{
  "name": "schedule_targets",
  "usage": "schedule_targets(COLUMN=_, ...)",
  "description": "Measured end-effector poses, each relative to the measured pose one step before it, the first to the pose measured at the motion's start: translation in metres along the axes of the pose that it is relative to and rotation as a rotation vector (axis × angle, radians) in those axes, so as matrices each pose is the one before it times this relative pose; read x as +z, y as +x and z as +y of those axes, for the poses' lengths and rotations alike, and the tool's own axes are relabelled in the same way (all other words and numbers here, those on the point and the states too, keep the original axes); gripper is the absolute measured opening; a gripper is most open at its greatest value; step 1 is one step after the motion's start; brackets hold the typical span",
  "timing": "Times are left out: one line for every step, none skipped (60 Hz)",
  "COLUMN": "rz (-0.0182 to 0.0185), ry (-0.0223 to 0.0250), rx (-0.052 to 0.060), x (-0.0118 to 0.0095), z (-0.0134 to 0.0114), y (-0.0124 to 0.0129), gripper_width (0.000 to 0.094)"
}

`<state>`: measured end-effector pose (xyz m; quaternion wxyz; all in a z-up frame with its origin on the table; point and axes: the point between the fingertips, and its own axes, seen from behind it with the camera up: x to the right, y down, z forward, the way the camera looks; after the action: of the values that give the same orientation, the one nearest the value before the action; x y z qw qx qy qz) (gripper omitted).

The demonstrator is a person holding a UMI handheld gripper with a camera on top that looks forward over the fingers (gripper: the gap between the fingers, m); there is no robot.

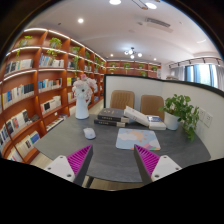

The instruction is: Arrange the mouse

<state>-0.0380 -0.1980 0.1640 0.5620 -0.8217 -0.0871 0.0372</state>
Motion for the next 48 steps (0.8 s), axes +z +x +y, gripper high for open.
schedule_targets(rz=0.00571, ry=-0.00831, rx=-0.0013, x=-0.00317, z=-0.00673, y=-0.00529, gripper_width=0.0831)
schedule_targets(rz=0.00303, ry=-0.00805, rx=0.0010, x=0.00004, z=0.00269, y=0.00027, gripper_width=0.0831)
schedule_targets(rz=0.00290, ry=-0.00901, rx=0.0005, x=0.00001, z=0.00323, y=-0.00015, gripper_width=0.0827)
schedule_targets(rz=0.00225, ry=-0.00958, rx=0.0008, x=0.00030, z=0.00353, y=-0.00097, gripper_width=0.0825)
schedule_targets(rz=0.00228, ry=-0.00912, rx=0.0028, x=0.00059, z=0.00320, y=-0.00159, gripper_width=0.0823)
schedule_targets(rz=0.00224, ry=-0.00722, rx=0.0034, x=0.00123, z=0.00284, y=-0.00245, gripper_width=0.0818)
schedule_targets(rz=0.00204, ry=-0.00642, rx=0.0033, x=0.00162, z=0.00293, y=-0.00307, gripper_width=0.0813)
schedule_targets(rz=0.00119, ry=-0.00595, rx=0.0055, x=0.00219, z=0.00739, y=-0.00204, gripper_width=0.0808)
schedule_targets(rz=0.00157, ry=-0.00746, rx=0.0023, x=0.00253, z=0.00450, y=-0.00360, gripper_width=0.0809)
schedule_targets(rz=-0.00004, ry=-0.00861, rx=0.0019, x=0.00241, z=0.00389, y=-0.00442, gripper_width=0.0809)
schedule_targets(rz=-0.00030, ry=-0.00952, rx=0.0011, x=0.00252, z=0.00443, y=-0.00442, gripper_width=0.0807)
schedule_targets(rz=0.00096, ry=-0.00891, rx=0.0017, x=0.00245, z=0.00415, y=-0.00411, gripper_width=0.0809)
schedule_targets(rz=0.00216, ry=-0.00739, rx=0.0026, x=0.00301, z=0.00377, y=-0.00357, gripper_width=0.0810)
schedule_targets(rz=0.00261, ry=-0.00669, rx=0.0036, x=0.00308, z=0.00378, y=-0.00386, gripper_width=0.0807)
schedule_targets(rz=0.00117, ry=-0.00716, rx=0.0047, x=0.00305, z=0.00334, y=-0.00442, gripper_width=0.0806)
schedule_targets(rz=-0.00094, ry=-0.00722, rx=0.0037, x=0.00324, z=0.00346, y=-0.00475, gripper_width=0.0806)
schedule_targets(rz=-0.00234, ry=-0.00798, rx=0.0029, x=0.00337, z=0.00341, y=-0.00535, gripper_width=0.0806)
schedule_targets(rz=-0.00155, ry=-0.00841, rx=0.0028, x=0.00365, z=0.00340, y=-0.00490, gripper_width=0.0807)
schedule_targets(rz=-0.00103, ry=-0.00819, rx=0.0011, x=0.00431, z=0.00298, y=-0.00499, gripper_width=0.0806)
schedule_targets(rz=-0.00084, ry=-0.00762, rx=-0.0001, x=0.00417, z=0.00270, y=-0.00532, gripper_width=0.0804)
schedule_targets(rz=-0.00429, ry=-0.00646, rx=-0.0012, x=0.00682, z=0.00588, y=-0.00211, gripper_width=0.0804)
schedule_targets(rz=-0.00117, ry=-0.00937, rx=-0.0002, x=0.00171, z=-0.00160, y=-0.00896, gripper_width=0.0805)
schedule_targets(rz=-0.00616, ry=-0.00646, rx=0.0006, x=0.00805, z=0.00516, y=-0.00245, gripper_width=0.0805)
schedule_targets(rz=-0.00480, ry=-0.00726, rx=0.0021, x=0.00513, z=0.00133, y=-0.00576, gripper_width=0.0804)
schedule_targets(rz=-0.00577, ry=-0.00559, rx=0.0019, x=0.00552, z=0.00037, y=-0.00617, gripper_width=0.0804)
schedule_targets(rz=-0.00521, ry=-0.00471, rx=0.0013, x=0.00575, z=-0.00006, y=-0.00592, gripper_width=0.0807)
schedule_targets(rz=-0.00336, ry=-0.00539, rx=0.0015, x=0.00608, z=-0.00004, y=-0.00497, gripper_width=0.0808)
schedule_targets(rz=-0.00084, ry=-0.00648, rx=0.0012, x=0.00601, z=0.00039, y=-0.00438, gripper_width=0.0814)
schedule_targets(rz=-0.00083, ry=-0.00630, rx=0.0003, x=0.00607, z=-0.00046, y=-0.00433, gripper_width=0.0816)
schedule_targets(rz=-0.00209, ry=-0.00427, rx=-0.0015, x=0.00569, z=-0.00107, y=-0.00484, gripper_width=0.0816)
schedule_targets(rz=-0.00216, ry=-0.00266, rx=-0.0019, x=0.00597, z=-0.00180, y=-0.00447, gripper_width=0.0815)
schedule_targets(rz=-0.00175, ry=-0.00271, rx=-0.0015, x=0.00614, z=-0.00200, y=-0.00399, gripper_width=0.0815)
schedule_targets(rz=-0.00149, ry=-0.00374, rx=0.0001, x=0.00605, z=-0.00246, y=-0.00410, gripper_width=0.0817)
schedule_targets(rz=-0.00154, ry=-0.00245, rx=0.0020, x=0.00615, z=-0.00268, y=-0.00395, gripper_width=0.0816)
schedule_targets(rz=-0.00132, ry=-0.00032, rx=0.0024, x=0.00592, z=-0.00324, y=-0.00350, gripper_width=0.0817)
schedule_targets(rz=-0.00091, ry=0.00055, rx=0.0022, x=0.00651, z=-0.00376, y=-0.00327, gripper_width=0.0816)
schedule_targets(rz=-0.00067, ry=0.00048, rx=0.0022, x=0.00640, z=-0.00373, y=-0.00319, gripper_width=0.0816)
schedule_targets(rz=-0.00001, ry=-0.00013, rx=0.0016, x=0.00646, z=-0.00336, y=-0.00297, gripper_width=0.0817)
schedule_targets(rz=0.00133, ry=-0.00133, rx=0.0017, x=0.00622, z=-0.00316, y=-0.00237, gripper_width=0.0817)
schedule_targets(rz=0.00281, ry=-0.00263, rx=0.0020, x=0.00700, z=-0.00267, y=-0.00182, gripper_width=0.0817)
schedule_targets(rz=0.00440, ry=-0.00364, rx=0.0020, x=0.00665, z=-0.00270, y=-0.00210, gripper_width=0.0815)
schedule_targets(rz=0.00531, ry=-0.00467, rx=0.0011, x=0.00724, z=-0.00246, y=-0.00109, gripper_width=0.0816)
schedule_targets(rz=0.00553, ry=-0.00522, rx=-0.0005, x=0.00715, z=-0.00230, y=-0.00087, gripper_width=0.0816)
schedule_targets(rz=0.00519, ry=-0.00643, rx=-0.0022, x=0.00691, z=-0.00196, y=-0.00120, gripper_width=0.0817)
schedule_targets(rz=0.00543, ry=-0.00802, rx=-0.0030, x=0.00703, z=-0.00176, y=-0.00084, gripper_width=0.0815)
schedule_targets(rz=0.00609, ry=-0.00920, rx=-0.0028, x=0.00702, z=-0.00159, y=-0.00032, gripper_width=0.0815)
schedule_targets(rz=0.00581, ry=-0.00905, rx=-0.0010, x=0.00693, z=-0.00144, y=-0.00043, gripper_width=0.0817)
schedule_targets(rz=0.00440, ry=-0.00714, rx=0.0004, x=0.00694, z=-0.00186, y=-0.00034, gripper_width=0.0817)
